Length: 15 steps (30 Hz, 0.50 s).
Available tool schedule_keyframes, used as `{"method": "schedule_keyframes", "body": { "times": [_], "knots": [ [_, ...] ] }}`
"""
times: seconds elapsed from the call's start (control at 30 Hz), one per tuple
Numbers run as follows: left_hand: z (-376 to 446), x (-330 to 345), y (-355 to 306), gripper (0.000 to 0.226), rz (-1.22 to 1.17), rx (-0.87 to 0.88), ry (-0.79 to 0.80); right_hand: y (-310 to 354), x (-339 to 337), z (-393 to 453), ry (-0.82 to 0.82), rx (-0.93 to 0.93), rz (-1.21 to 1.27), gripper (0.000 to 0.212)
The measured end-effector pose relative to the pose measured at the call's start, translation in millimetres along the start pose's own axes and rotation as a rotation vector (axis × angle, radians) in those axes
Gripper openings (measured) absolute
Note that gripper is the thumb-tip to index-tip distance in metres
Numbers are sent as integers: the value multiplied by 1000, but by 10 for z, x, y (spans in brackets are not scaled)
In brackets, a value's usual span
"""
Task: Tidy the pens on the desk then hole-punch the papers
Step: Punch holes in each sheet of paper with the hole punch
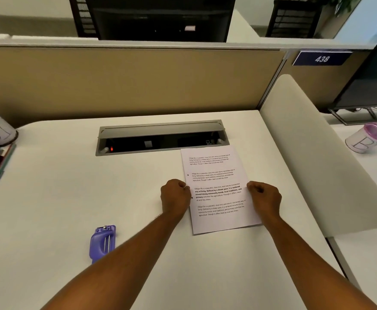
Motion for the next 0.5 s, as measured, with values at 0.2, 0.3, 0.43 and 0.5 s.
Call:
{"method": "schedule_keyframes", "body": {
  "times": [0.2, 0.3, 0.43, 0.5],
  "knots": [
    [-13, -28, 18, 14, 0, 5, 17, 97, -37, -6, -31, -31, -80, 25],
    [-23, -54, 35, 20, -19, -16, 30, 127, -47, -19, -38, -40, -109, 32],
    [-39, -80, 63, 25, -23, -12, 63, 143, -38, -70, -10, -38, -162, 41],
    [-70, -106, 76, 29, -33, 10, 85, 171, -16, -118, 37, -47, -194, 36]
  ]
}}
Point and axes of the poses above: each hand's wrist, its own z-axis towards the middle knuckle, its own x-axis out of the palm, y = z × x, the point moved 6 cm from there along z, towards the middle knuckle, and after that the axes turned 5 degrees about y, right-handed, at the moved point
